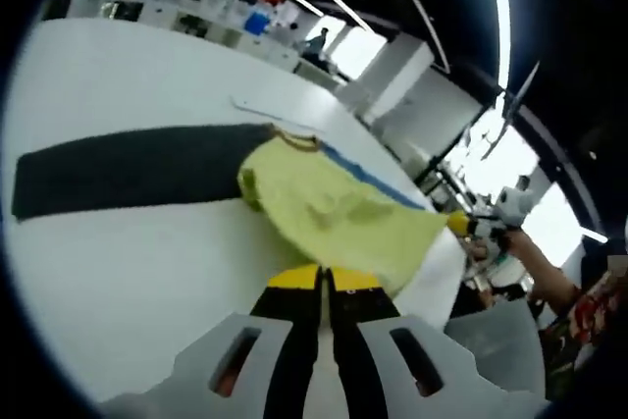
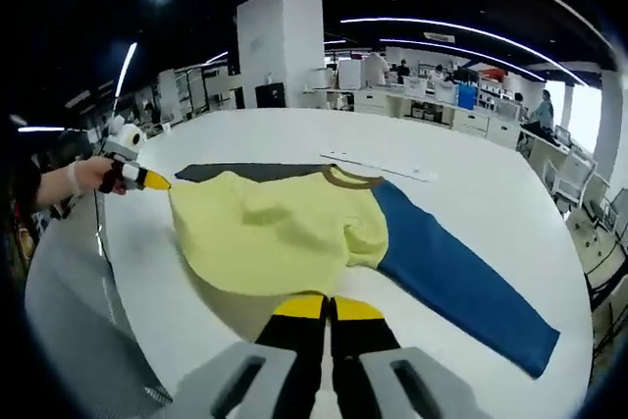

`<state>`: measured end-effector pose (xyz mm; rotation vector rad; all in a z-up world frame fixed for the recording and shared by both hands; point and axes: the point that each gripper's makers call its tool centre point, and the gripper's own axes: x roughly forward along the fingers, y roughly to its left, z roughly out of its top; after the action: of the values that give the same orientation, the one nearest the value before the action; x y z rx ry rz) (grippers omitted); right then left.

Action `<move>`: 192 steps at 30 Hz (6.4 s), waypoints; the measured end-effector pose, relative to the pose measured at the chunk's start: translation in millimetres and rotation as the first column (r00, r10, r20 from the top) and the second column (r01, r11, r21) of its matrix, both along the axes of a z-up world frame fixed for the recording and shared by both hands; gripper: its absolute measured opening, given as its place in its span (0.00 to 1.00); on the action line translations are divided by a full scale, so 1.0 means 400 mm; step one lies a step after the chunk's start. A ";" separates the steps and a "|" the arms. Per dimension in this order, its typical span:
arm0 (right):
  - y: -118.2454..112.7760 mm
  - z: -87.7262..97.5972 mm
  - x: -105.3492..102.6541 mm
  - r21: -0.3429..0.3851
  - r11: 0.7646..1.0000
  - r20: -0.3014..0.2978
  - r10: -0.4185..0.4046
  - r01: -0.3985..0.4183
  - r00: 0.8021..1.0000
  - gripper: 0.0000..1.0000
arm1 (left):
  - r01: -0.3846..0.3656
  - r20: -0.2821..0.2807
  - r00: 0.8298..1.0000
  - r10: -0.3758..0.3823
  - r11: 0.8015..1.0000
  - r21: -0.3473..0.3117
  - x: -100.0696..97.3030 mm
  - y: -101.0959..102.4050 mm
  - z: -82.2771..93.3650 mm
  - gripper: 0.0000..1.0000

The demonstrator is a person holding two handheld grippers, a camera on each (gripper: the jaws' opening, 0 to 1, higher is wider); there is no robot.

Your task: Fold the garment on the visible template until the final outline fits inside the template.

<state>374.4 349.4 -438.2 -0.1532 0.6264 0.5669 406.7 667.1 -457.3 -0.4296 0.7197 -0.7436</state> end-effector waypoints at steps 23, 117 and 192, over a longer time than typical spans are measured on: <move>0.010 -0.086 -0.228 -0.120 0.967 -0.195 0.199 -0.225 0.960 0.00 | 0.051 -0.183 0.982 -0.040 0.997 0.055 -0.150 0.036 -0.088 0.00; -0.080 -0.227 -0.275 -0.150 0.974 -0.326 0.111 -0.167 0.939 0.00 | 0.248 -0.303 0.933 -0.193 0.956 0.156 -0.263 -0.017 -0.204 0.00; -0.719 -0.227 0.068 0.120 0.493 -0.051 -0.864 0.862 0.501 0.16 | 0.063 0.354 0.926 -0.133 0.977 0.202 -0.162 0.057 0.011 0.68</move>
<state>401.6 61.8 -529.0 0.2955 0.5619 -0.4047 341.9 689.9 -453.0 -0.0758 0.4549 -0.8154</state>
